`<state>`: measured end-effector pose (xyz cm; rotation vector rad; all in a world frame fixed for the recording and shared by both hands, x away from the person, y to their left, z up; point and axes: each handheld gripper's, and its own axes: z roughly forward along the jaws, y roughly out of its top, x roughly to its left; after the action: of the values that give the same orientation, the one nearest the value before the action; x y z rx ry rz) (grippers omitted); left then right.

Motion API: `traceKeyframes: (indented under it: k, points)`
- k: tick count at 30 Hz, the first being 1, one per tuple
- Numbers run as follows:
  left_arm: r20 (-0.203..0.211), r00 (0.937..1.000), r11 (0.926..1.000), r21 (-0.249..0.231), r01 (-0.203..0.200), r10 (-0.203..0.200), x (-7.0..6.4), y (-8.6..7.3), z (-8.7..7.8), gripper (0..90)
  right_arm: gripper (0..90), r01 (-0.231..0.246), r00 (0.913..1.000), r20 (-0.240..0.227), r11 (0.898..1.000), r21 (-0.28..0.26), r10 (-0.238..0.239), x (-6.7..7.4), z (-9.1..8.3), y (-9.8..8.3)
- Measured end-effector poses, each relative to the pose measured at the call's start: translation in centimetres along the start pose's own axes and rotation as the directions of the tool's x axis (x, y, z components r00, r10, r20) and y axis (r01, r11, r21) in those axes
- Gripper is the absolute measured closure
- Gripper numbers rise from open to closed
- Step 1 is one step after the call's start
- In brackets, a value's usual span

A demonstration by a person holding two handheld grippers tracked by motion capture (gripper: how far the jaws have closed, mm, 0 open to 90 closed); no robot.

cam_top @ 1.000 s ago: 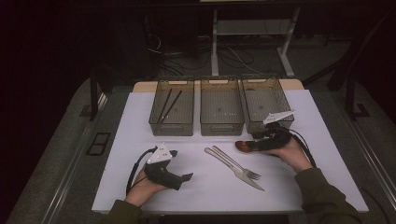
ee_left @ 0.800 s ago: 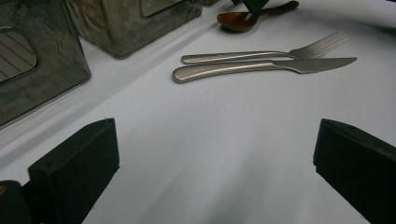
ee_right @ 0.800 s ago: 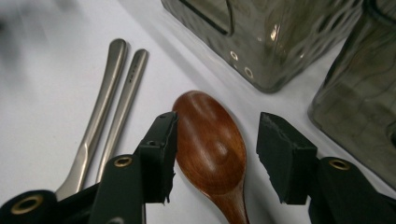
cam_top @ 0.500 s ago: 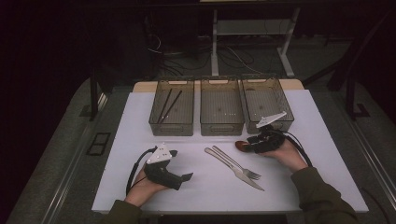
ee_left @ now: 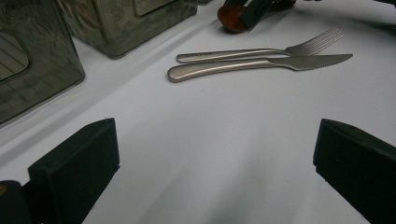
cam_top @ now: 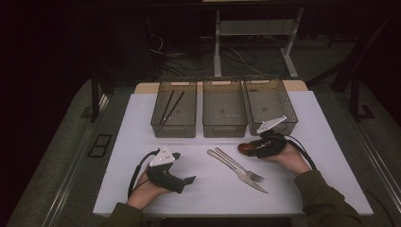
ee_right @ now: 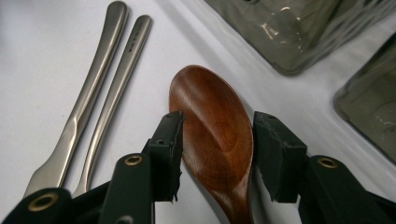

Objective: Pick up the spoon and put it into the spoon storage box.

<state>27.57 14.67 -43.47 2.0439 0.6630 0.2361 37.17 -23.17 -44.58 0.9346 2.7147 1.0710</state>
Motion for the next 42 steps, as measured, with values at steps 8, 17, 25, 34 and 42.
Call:
traceKeyframes:
  k: [8, 17, 25, 34, 42]
  points:
    - [0.006, 1.0000, 1.0000, -0.001, 0.000, 0.000, -0.08, -0.03, 0.08, 0.0, 62.5, 0.045, 0.9990, -0.002, 0.999, 0.021, -0.045, 0.52, -0.14, -0.06]
    - [0.012, 0.9999, 1.0000, 0.004, 0.001, -0.001, -0.05, -0.08, 0.07, 0.0, 72.0, 0.065, 0.9977, -0.024, 0.997, 0.032, -0.064, 0.68, -0.23, -0.10]
    - [0.017, 0.9999, 1.0000, 0.008, 0.002, -0.002, -0.06, -0.11, 0.09, 0.0, 77.7, 0.076, 0.9965, -0.038, 0.996, 0.042, -0.074, 0.71, -0.31, -0.12]
    - [0.018, 0.9998, 1.0000, 0.005, 0.003, -0.003, -0.06, -0.15, 0.13, 0.0, 79.5, 0.076, 0.9964, -0.042, 0.996, 0.050, -0.074, 0.79, -0.39, -0.11]
    - [0.026, 0.9997, 1.0000, 0.002, 0.003, -0.003, -0.07, -0.20, 0.17, 0.0, 79.7, 0.065, 0.9973, -0.038, 0.996, 0.053, -0.063, 0.84, -0.69, 0.04]
